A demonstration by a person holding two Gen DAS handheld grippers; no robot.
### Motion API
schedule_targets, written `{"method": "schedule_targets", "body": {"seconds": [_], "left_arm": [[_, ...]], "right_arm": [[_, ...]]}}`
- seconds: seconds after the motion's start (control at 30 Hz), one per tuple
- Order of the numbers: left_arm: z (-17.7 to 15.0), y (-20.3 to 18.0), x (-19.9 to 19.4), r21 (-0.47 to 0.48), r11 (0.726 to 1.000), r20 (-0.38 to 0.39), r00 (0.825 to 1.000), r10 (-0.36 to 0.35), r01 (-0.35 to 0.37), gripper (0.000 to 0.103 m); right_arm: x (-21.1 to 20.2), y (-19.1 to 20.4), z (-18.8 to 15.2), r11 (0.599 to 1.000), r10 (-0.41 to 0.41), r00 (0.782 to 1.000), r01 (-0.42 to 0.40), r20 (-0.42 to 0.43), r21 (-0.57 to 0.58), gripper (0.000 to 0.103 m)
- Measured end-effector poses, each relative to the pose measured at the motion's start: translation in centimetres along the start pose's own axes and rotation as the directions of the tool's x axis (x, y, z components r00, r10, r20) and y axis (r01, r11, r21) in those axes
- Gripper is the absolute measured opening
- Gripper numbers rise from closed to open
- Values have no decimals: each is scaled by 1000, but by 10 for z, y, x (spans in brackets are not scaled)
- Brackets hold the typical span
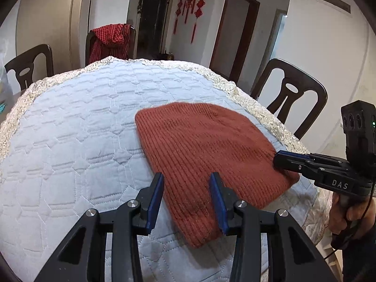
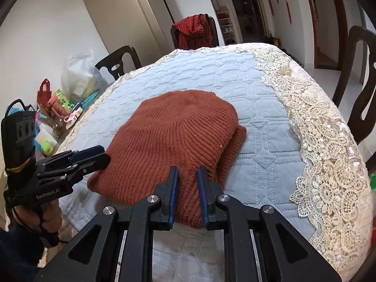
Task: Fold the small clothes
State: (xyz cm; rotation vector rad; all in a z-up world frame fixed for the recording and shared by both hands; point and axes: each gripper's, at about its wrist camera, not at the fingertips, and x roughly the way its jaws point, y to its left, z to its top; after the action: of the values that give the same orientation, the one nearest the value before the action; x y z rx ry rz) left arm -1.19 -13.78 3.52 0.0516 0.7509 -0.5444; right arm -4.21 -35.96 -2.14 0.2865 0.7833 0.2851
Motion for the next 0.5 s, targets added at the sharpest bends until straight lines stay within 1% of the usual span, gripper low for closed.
{"method": "schedule_targets", "body": {"seconds": [0.17,0.23,0.27,0.33,0.43,0.5], "left_arm": [[11,-1,4,4,1000,16,1000,11,-11,43],[10,-1,13,7,1000,-5,1000,10,-10,43],[9,-2,18,9,1000,-19,1000,9,-9,43],[7,-3,19,17,1000,-14,1000,19,-19,43],[11,0,16,-3,1000,-13,1000,4,-4,43],[15,2,14,-6,1000,2,1000,8,-8,43]], "right_arm": [[-2,0,8,1000,22,999,-22,28,1,17],[4,-2,10,1000,25,999,-25,19,9,17],[10,-3,10,1000,19,1000,-19,1,13,17],[19,-6,8,1000,17,1000,-17,-24,20,17],[15,-7,10,999,33,999,-33,-13,37,17],[11,-7,13,999,37,999,-37,0,40,17]]}}
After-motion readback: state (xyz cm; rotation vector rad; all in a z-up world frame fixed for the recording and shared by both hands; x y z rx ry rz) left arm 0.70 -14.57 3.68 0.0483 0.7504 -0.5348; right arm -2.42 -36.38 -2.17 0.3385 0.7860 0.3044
